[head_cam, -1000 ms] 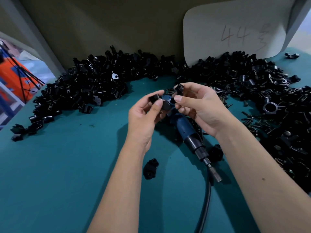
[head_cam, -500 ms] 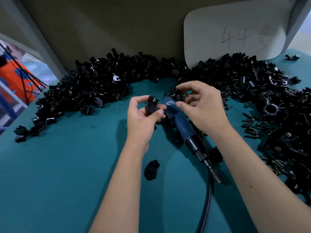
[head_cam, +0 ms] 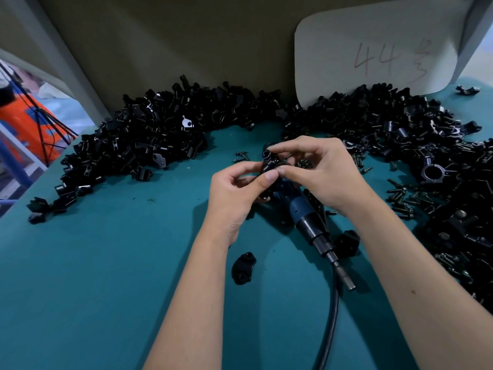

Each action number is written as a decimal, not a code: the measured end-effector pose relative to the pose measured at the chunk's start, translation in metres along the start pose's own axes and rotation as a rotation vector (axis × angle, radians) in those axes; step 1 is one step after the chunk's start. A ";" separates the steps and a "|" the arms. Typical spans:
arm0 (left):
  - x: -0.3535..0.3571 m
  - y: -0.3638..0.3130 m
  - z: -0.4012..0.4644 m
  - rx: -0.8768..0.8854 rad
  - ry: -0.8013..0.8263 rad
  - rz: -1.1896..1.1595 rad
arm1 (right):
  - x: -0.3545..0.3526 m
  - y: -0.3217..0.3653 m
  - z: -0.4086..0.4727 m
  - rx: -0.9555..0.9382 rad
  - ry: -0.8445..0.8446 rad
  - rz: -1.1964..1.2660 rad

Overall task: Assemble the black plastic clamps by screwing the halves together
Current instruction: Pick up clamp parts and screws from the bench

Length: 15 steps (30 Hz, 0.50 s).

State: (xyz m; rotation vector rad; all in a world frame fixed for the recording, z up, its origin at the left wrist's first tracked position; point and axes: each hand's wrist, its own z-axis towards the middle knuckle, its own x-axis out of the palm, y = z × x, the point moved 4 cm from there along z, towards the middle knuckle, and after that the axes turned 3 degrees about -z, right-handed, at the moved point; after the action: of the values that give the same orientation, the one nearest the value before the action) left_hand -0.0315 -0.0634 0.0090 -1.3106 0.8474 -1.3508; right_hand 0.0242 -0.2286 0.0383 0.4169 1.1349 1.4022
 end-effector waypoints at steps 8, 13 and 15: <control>-0.002 0.000 0.002 -0.029 -0.028 -0.190 | 0.006 0.000 0.000 0.074 0.175 0.229; -0.001 -0.001 0.001 -0.090 -0.031 -0.261 | 0.008 0.001 -0.001 0.094 0.154 0.205; -0.002 -0.001 0.002 -0.096 -0.049 -0.254 | 0.007 0.001 -0.001 0.109 0.161 0.173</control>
State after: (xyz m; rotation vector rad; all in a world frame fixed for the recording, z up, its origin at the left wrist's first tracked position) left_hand -0.0304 -0.0615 0.0098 -1.5609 0.7384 -1.4823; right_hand 0.0209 -0.2221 0.0363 0.4962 1.3369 1.5504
